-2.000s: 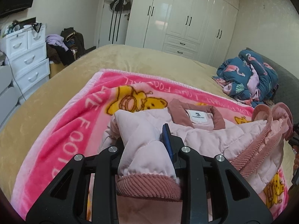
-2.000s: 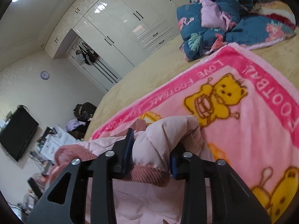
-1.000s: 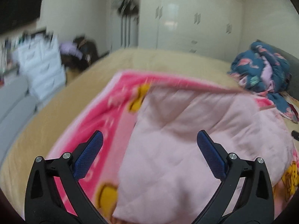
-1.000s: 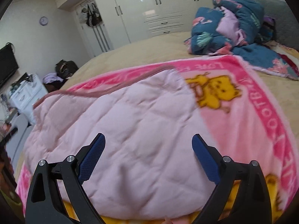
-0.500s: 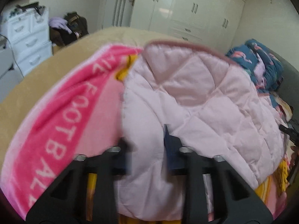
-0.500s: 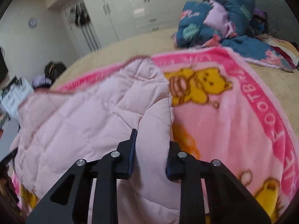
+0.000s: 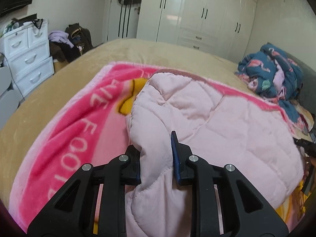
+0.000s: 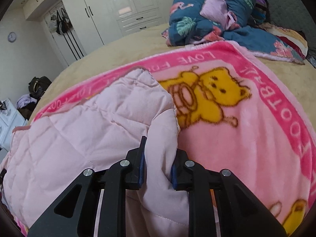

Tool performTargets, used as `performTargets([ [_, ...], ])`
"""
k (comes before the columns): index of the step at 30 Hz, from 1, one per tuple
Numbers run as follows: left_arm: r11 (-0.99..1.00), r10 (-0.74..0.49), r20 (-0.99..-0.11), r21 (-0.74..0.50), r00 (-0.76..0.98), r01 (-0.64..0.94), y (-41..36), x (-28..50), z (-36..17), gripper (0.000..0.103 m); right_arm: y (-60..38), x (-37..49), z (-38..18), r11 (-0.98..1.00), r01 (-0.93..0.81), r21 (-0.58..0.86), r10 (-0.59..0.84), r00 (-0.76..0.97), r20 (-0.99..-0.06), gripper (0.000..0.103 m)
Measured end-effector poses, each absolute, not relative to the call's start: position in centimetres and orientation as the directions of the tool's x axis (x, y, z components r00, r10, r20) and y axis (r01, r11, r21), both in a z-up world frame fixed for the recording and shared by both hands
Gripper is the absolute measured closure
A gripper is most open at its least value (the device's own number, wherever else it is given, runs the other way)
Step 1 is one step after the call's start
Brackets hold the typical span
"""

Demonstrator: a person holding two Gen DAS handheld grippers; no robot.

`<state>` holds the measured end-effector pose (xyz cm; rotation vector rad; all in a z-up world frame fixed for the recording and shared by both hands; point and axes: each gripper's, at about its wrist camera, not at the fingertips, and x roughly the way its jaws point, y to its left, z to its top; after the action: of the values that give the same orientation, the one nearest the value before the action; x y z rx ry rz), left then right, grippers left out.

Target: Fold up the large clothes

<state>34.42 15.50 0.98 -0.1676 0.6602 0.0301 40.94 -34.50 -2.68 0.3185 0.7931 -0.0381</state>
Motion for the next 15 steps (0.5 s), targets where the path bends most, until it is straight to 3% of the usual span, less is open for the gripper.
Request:
performTargets([
  [9,0.981,-0.026,-0.643,-0.166,0.765,-0.106,15.9,34.5,-0.8,0.083,-33.7,39.6,-3.2,0.963,0.163,0.217,0.037,0.712,-0.701,0.082],
  [13,0.979,-0.014,-0.652,-0.163,0.758,-0.123,15.8,34.1,-0.4,0.081,-34.8,38.6,-2.7,0.942,0.188,0.278,0.061,0.718,-0.693,0.075],
  [15,0.976,-0.017,-0.653,-0.175,0.758,-0.128,15.9,33.8,-0.1,0.073,-35.3,37.7,-2.1,0.932,0.190,0.309,0.077,0.729,-0.680,0.071],
])
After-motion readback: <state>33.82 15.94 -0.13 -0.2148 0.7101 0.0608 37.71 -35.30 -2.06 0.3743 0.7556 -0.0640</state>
